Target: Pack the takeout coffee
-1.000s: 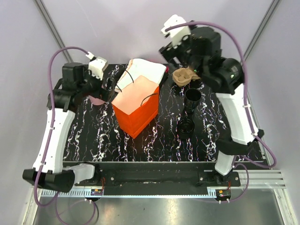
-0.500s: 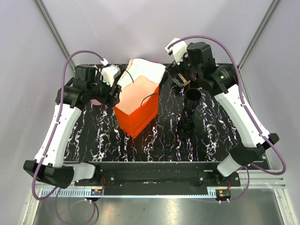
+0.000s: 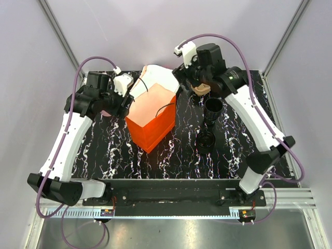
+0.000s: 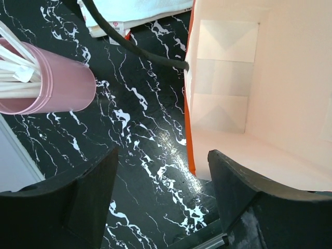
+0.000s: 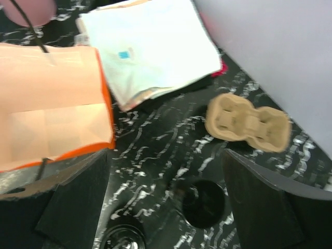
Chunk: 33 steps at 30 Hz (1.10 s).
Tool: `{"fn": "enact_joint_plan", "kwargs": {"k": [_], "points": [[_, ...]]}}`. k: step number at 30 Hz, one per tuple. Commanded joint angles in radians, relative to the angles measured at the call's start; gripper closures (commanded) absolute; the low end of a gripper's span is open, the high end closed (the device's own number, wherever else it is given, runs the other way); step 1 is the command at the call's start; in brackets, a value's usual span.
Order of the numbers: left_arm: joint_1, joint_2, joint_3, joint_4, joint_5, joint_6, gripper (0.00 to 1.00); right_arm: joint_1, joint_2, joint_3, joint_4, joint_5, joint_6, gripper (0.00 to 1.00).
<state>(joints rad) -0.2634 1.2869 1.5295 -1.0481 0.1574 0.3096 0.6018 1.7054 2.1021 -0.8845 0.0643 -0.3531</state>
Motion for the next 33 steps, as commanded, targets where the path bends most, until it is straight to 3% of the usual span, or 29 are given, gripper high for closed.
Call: {"fn": "enact_joint_plan", "kwargs": {"k": [1, 14, 24, 28, 33], "points": [[-0.005, 0.006, 0.038, 0.008, -0.033, 0.014, 0.27, -0.004, 0.065, 0.071, -0.008, -0.168, 0.077, 0.09], [-0.005, -0.003, 0.018, -0.001, -0.022, 0.014, 0.26, -0.002, 0.209, 0.131, -0.065, -0.366, 0.126, 0.15], [-0.01, -0.009, 0.017, -0.016, 0.022, 0.016, 0.25, -0.002, 0.278, 0.131, -0.08, -0.322, 0.117, 0.39], [-0.01, -0.009, 0.026, -0.016, 0.05, 0.011, 0.25, 0.003, 0.28, 0.128, -0.083, -0.322, 0.114, 0.59], [-0.014, -0.003, 0.031, -0.023, 0.067, 0.008, 0.24, 0.004, 0.278, 0.131, -0.082, -0.307, 0.117, 0.75]]}}
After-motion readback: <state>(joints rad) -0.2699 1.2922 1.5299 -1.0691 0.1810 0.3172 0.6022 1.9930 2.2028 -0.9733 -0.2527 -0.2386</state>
